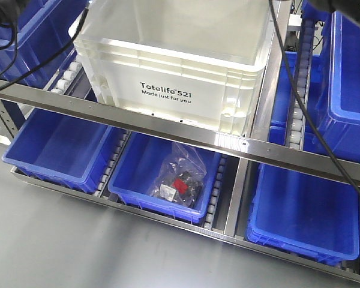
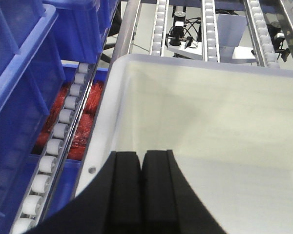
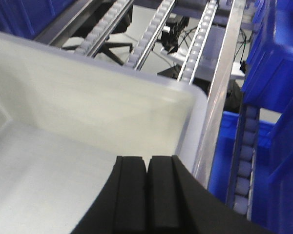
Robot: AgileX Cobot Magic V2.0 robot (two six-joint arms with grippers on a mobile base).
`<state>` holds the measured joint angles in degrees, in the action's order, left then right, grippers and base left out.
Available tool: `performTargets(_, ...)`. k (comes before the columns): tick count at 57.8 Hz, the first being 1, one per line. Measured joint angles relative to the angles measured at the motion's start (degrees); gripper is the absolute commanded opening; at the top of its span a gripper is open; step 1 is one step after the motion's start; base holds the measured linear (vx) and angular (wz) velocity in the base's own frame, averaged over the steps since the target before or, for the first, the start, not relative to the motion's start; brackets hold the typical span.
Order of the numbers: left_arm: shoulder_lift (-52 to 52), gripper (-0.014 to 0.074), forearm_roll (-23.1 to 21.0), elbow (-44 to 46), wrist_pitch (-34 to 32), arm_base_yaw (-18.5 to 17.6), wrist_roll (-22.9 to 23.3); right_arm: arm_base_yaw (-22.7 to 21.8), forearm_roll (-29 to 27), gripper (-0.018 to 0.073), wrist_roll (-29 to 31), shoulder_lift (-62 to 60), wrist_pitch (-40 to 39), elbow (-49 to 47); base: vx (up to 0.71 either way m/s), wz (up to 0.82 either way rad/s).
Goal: Place moving items into box and shelve
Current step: 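Open both grippers and release the crate rims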
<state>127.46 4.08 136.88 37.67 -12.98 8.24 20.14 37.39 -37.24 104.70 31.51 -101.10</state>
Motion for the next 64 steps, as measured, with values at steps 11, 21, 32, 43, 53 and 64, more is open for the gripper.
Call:
performTargets(11, -1.0, -0.0008, -0.8, 0.0, 1.3, 0.0, 0.4, 0.0, 1.1, -0.0008, 0.0, -0.3, 0.4, 0.0, 0.0, 0.0)
performTargets(21, -1.1, -0.0008, -1.0, 0.0, 2.6, 0.0, 0.4, 0.0, 1.2, -0.0008, 0.0, -0.3, 0.5, 0.1, 0.0, 0.0)
performTargets(32, -1.1, -0.0008, -1.0, 0.0, 2.8, 0.0, 0.4, 0.0, 1.3, -0.0008, 0.0, -0.3, 0.7, 0.1, 0.0, 0.0)
performTargets(43, -1.1, -0.0008, -1.0, 0.0, 2.9, 0.0, 0.4, 0.0, 1.3, -0.0008, 0.0, -0.3, 0.8, 0.1, 0.0, 0.0)
performTargets(53, -2.2, -0.0008, -1.0, -1.9, 4.7, -0.2, 0.4, 0.0, 1.3, -0.0008, 0.0, -0.3, 0.9, 0.1, 0.0, 0.01)
performTargets(64, -11.7, -0.0008, -1.0, -22.0, -6.9, -1.0, 0.4, 0.0, 1.3, -0.0008, 0.0, -0.3, 0.9, 0.1, 0.0, 0.0)
